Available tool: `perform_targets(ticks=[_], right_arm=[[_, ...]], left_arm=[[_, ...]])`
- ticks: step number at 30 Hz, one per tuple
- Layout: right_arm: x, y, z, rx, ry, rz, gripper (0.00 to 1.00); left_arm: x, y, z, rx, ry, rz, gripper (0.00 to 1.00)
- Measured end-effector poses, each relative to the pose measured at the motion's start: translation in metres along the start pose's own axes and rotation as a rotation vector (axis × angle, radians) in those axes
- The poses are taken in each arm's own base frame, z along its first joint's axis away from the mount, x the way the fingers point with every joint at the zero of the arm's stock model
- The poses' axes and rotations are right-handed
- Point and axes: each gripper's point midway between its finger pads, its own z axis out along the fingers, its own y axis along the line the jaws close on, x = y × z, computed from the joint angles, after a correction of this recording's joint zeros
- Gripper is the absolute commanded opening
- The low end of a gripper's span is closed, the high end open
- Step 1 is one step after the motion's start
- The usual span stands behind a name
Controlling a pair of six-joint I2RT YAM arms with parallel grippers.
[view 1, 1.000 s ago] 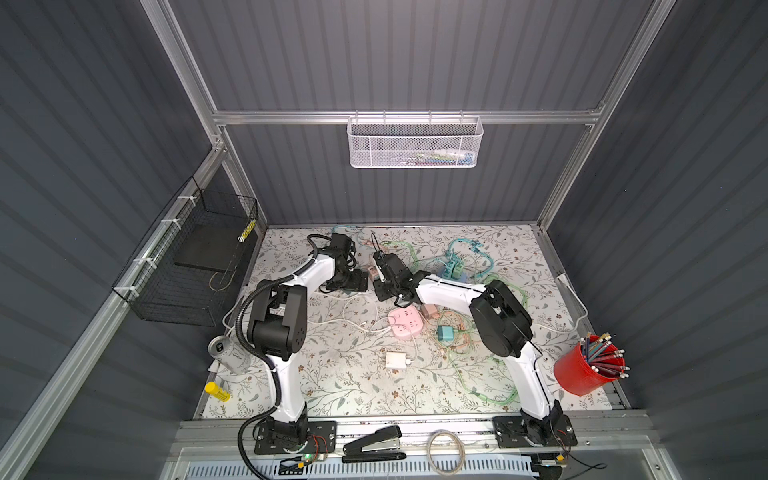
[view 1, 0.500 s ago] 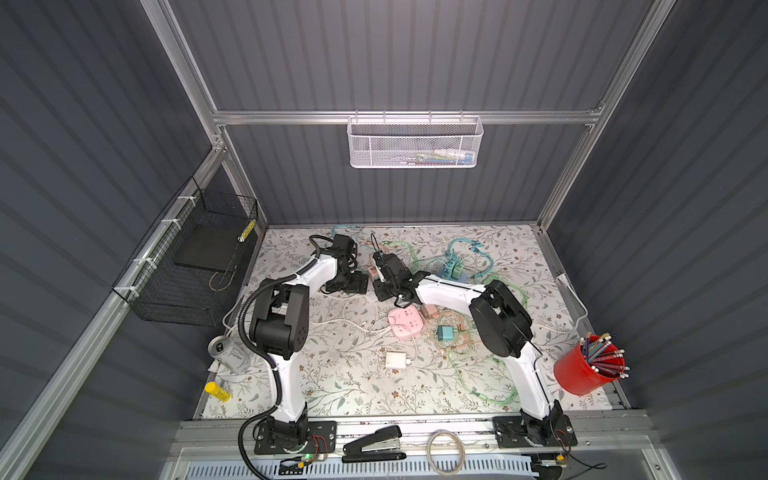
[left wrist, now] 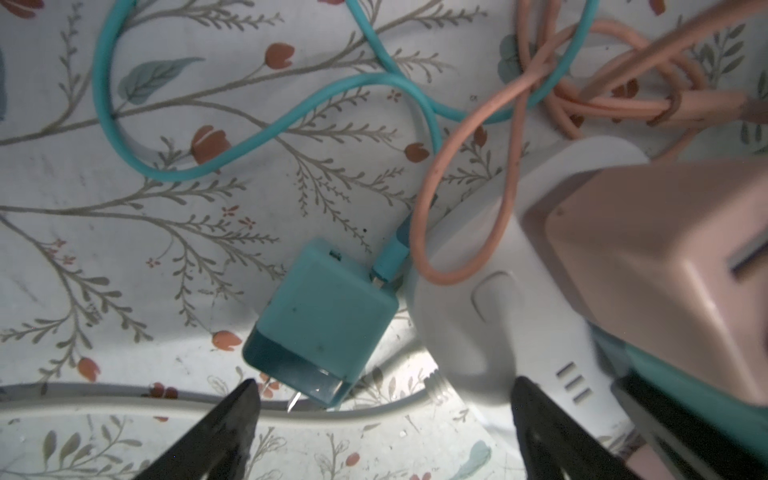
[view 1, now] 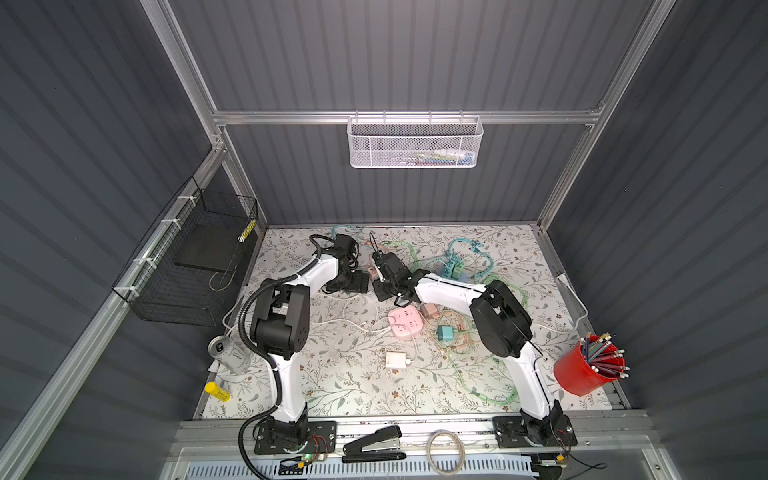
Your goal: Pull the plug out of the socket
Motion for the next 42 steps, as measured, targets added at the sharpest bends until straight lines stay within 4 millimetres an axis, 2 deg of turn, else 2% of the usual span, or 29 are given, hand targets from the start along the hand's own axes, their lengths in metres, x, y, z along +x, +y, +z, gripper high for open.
perform_targets(ticks=[16,31,42], right_arm=[[0.001,0.0,-0.003,0.005,0.024,0.035,0.0],[0.002,0.003,-0.004,0.008,0.032,0.073,0.0],[0.005,0.004,-0.001,-0.004,0.005,0.098,0.0]], left_arm=[[-0.005,0.004,-0.001,-0.055,-0.017,0.011,0.94],[0.001,-0.019,0.004,0.083,0.004,0.002,0.94],[0.001,-0.014,0.007,0.049,0.016,0.005,0.88]])
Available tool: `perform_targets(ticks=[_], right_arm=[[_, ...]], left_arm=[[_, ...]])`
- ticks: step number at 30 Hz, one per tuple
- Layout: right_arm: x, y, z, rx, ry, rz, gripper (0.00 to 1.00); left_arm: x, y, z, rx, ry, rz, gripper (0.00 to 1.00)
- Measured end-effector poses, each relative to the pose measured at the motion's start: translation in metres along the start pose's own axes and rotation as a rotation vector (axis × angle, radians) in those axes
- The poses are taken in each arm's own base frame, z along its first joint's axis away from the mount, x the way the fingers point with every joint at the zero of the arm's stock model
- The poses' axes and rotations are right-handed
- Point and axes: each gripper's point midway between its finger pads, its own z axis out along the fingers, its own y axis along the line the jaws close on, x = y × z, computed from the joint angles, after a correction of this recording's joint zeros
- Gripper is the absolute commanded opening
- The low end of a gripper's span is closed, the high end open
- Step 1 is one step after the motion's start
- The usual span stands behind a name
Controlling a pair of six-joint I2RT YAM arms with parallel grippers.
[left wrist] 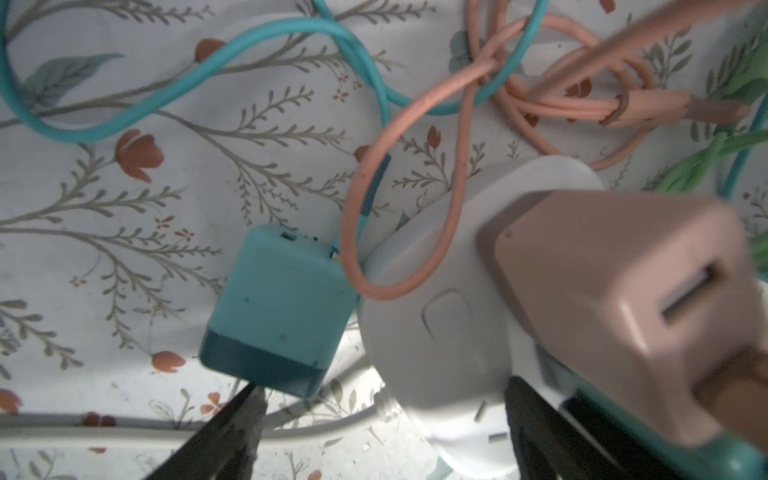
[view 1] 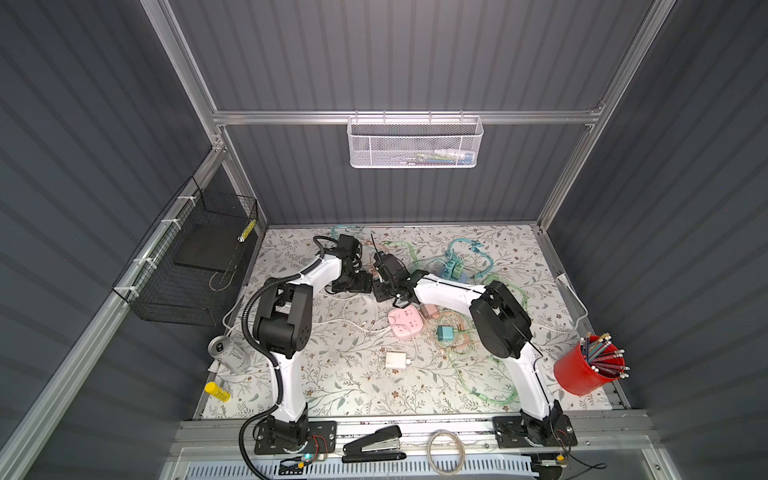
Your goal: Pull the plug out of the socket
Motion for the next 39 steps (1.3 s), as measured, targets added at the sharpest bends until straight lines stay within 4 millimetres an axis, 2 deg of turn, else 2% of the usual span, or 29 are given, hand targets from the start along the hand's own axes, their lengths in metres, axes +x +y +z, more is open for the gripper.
perform_targets(ticks=[29,31,36,39], right_arm=[[0.001,-0.005,-0.007,0.006,-0.008,0.005,0.0],[-0.005,-0.006,-0.013,-0.002,-0.016,0.014,0.0],[-0.035,-0.014,-0.04,-0.014,-0.078,0.054,0.0],[-0.044,-0.018,-0.044,-0.013,-0.095,0.063,0.0]], left_arm=[[-0.001,-0.003,0.0,-0.053,-0.001,0.042,0.86],[-0.001,-0.003,0.0,-0.055,-0.001,0.044,0.86],[-0.003,0.0,-0.001,-0.078,-0.009,0.047,0.86],[-0.003,0.001,-0.001,-0.079,-0.01,0.047,0.86]])
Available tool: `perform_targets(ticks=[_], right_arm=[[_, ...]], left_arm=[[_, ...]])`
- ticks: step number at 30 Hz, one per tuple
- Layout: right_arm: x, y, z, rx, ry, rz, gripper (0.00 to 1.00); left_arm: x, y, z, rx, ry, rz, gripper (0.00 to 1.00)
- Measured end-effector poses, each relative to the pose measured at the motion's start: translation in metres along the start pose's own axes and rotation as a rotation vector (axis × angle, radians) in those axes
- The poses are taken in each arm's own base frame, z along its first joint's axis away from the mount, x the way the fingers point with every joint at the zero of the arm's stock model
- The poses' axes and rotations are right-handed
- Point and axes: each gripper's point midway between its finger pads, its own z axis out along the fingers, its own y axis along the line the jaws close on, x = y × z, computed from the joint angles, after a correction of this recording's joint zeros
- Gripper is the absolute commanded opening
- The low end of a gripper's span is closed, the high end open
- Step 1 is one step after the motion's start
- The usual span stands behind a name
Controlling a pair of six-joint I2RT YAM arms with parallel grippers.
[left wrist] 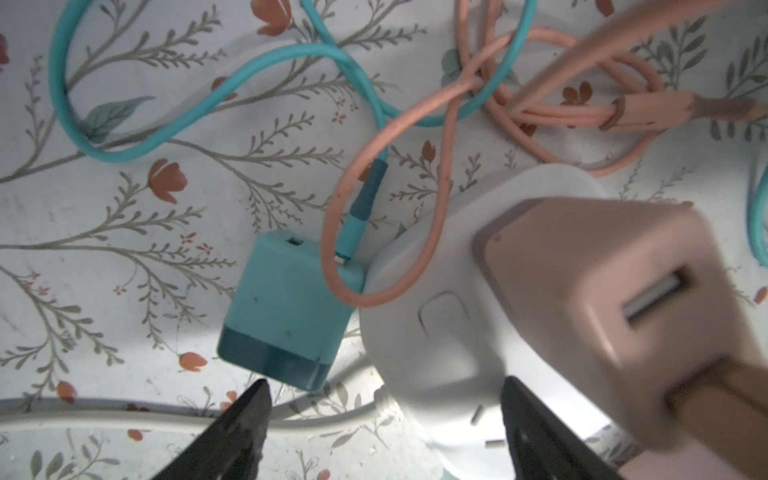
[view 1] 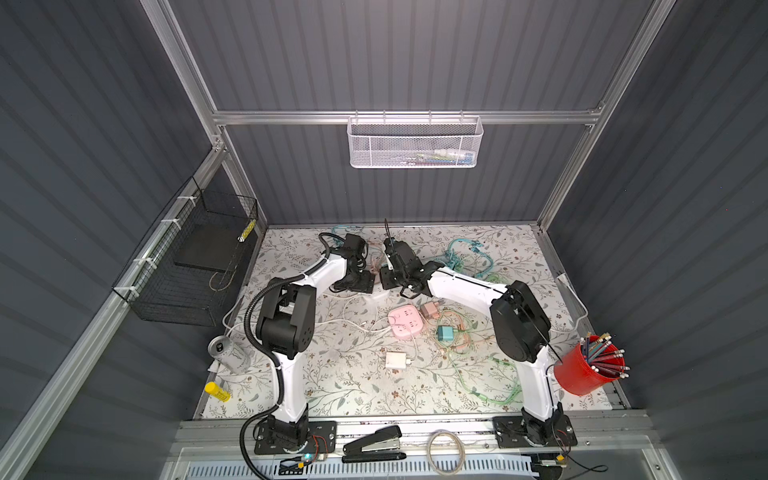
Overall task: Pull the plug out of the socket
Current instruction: 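Lift the teal adapter away from the socket with the right gripper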
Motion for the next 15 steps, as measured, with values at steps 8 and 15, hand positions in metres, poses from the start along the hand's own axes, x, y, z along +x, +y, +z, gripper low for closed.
perform_targets(ticks=[8,15], right_arm=[[0.026,-0.006,0.004,0.0,0.053,-0.009,0.0],[0.039,-0.005,0.004,-0.034,0.083,-0.005,0.0]], left_arm=[[-0.002,0.0,0.0,0.002,-0.007,0.0,0.87],[-0.001,0.0,-0.001,0.001,-0.012,0.0,0.87]])
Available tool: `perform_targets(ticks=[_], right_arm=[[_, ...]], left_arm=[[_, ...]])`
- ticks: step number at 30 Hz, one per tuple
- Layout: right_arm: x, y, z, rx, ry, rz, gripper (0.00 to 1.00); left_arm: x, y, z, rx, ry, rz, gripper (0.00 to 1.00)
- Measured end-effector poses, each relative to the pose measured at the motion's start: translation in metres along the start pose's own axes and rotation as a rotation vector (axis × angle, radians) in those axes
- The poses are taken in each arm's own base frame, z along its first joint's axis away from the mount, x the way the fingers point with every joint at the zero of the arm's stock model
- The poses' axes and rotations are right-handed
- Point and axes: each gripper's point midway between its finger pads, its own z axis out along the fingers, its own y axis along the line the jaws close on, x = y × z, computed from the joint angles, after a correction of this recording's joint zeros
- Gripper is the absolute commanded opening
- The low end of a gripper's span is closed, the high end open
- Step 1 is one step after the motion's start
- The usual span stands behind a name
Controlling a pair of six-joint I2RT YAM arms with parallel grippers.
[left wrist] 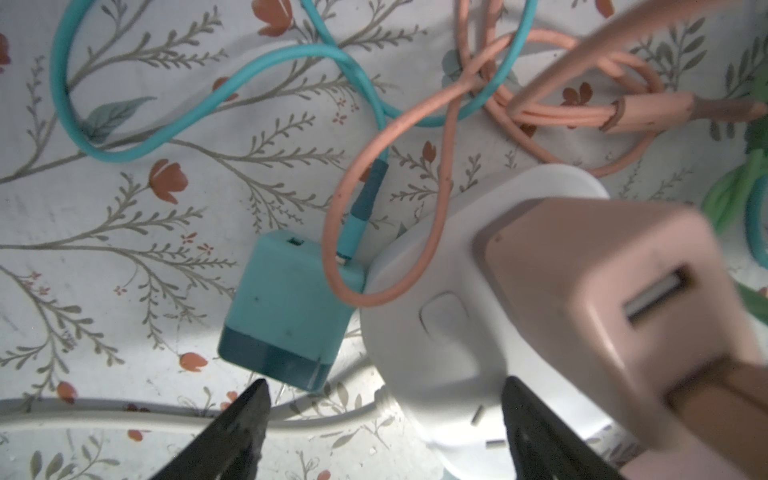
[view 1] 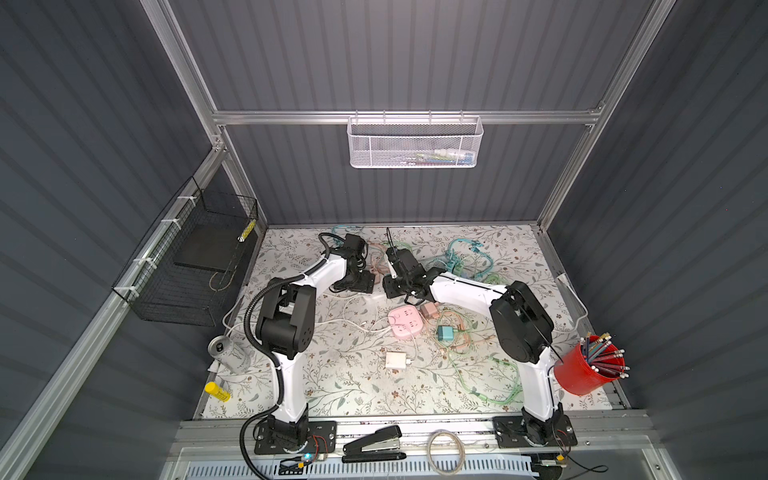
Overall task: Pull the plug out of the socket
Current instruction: 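Lift the teal adapter away from the socket with the right gripper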
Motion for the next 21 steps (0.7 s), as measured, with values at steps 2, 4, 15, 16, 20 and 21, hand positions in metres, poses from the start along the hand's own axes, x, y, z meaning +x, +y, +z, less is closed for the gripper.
perform_targets(ticks=[2,4,15,16,20,21], right_arm=[[0.001,-0.001,0.0,-0.004,-0.001,0.002,0.0],[0.004,-0.004,-0.002,-0.007,0.005,0.008,0.0],[0.003,-0.031,-0.011,-0.026,0.027,0.065,0.03],[0.004,-0.032,-0.011,-0.033,0.034,0.069,0.04],[0.011,-0.03,-0.011,-0.067,0.068,0.084,0.05],[0.013,-0.028,-0.011,-0.076,0.078,0.085,0.05]], left_arm=[[0.0,0.0,0.0,0.0,-0.004,0.0,0.87],[0.0,0.0,-0.001,-0.001,-0.008,0.0,0.88],[0.0,0.003,-0.002,-0.013,-0.021,0.0,0.88],[-0.001,0.003,-0.003,-0.015,-0.024,0.0,0.88],[0.001,0.005,-0.005,-0.027,-0.029,0.0,0.88],[0.003,0.006,-0.005,-0.03,-0.032,-0.001,0.88]])
